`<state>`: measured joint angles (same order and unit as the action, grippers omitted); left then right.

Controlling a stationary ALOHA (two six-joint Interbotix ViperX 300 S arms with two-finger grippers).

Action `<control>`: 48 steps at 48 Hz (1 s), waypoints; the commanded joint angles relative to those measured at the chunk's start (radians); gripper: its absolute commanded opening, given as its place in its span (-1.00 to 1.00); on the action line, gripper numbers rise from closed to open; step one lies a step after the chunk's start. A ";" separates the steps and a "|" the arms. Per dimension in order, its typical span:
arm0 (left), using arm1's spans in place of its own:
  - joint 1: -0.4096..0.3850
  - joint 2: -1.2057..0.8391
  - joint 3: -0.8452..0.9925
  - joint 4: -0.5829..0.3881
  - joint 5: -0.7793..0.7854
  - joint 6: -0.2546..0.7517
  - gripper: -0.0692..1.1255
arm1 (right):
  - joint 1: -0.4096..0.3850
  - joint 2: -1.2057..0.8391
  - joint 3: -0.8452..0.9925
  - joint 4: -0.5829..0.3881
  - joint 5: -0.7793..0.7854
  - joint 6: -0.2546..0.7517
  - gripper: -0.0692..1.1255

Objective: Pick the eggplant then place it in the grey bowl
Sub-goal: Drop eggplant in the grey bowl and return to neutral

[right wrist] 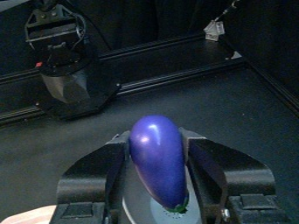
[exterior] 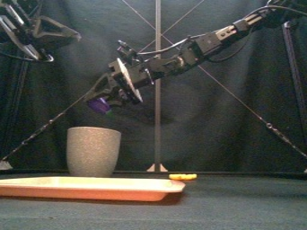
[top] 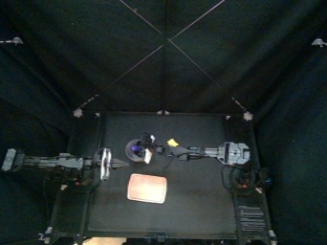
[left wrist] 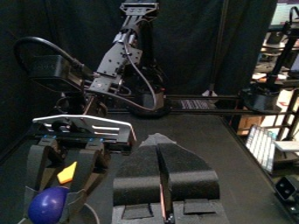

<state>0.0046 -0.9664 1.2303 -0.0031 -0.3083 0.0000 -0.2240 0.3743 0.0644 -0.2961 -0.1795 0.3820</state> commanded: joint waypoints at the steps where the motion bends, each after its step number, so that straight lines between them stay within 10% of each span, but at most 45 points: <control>1: 0.000 0.005 -0.012 0.000 -0.003 0.002 -0.93 | -0.006 -0.034 -0.025 -0.002 -0.008 0.002 0.47; 10: 0.000 0.005 -0.011 0.000 -0.005 0.002 -0.93 | -0.011 -0.052 -0.017 -0.002 -0.009 0.000 0.80; 48: 0.002 0.003 -0.008 0.000 -0.003 0.005 -0.93 | 0.028 -0.868 0.703 -0.051 -0.179 -0.006 0.81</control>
<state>0.0046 -0.9664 1.2349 -0.0031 -0.3068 0.0015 -0.2194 -0.3896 0.7087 -0.3375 -0.3283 0.3743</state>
